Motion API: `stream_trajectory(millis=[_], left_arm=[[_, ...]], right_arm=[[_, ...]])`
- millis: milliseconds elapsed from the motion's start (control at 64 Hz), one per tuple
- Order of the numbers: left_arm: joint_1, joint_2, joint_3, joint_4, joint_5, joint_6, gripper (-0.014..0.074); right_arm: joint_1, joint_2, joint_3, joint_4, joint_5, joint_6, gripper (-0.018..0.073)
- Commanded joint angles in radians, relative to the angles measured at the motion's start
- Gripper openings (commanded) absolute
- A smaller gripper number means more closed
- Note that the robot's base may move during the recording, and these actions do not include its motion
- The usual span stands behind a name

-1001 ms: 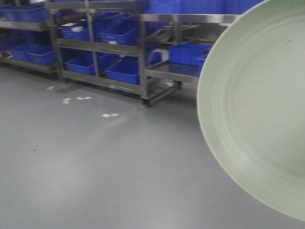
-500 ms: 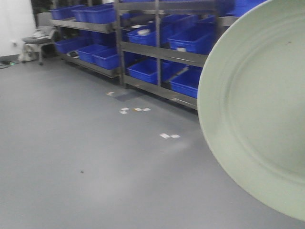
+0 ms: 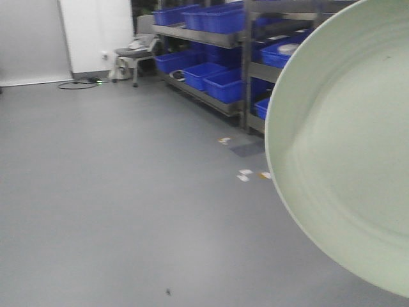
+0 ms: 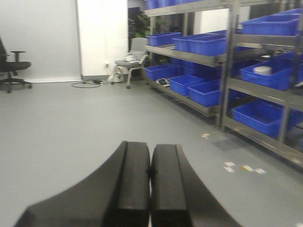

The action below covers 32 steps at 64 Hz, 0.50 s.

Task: Place green plate on second shelf with right arm
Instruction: 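Drive the base across the floor carrying the plate in the right gripper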

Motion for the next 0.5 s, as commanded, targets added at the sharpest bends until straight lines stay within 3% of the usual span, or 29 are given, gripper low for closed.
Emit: stream_trajectory(millis=[0, 485], left_arm=[[-0.001, -0.004, 0.042, -0.005, -0.081, -0.006, 0.0130], [-0.001, -0.004, 0.042, -0.005, -0.081, -0.006, 0.0130]], right_arm=[[0.000, 0.008, -0.033, 0.000, -0.111, 0.008, 0.0052], [0.000, 0.008, -0.033, 0.000, -0.111, 0.008, 0.0052]])
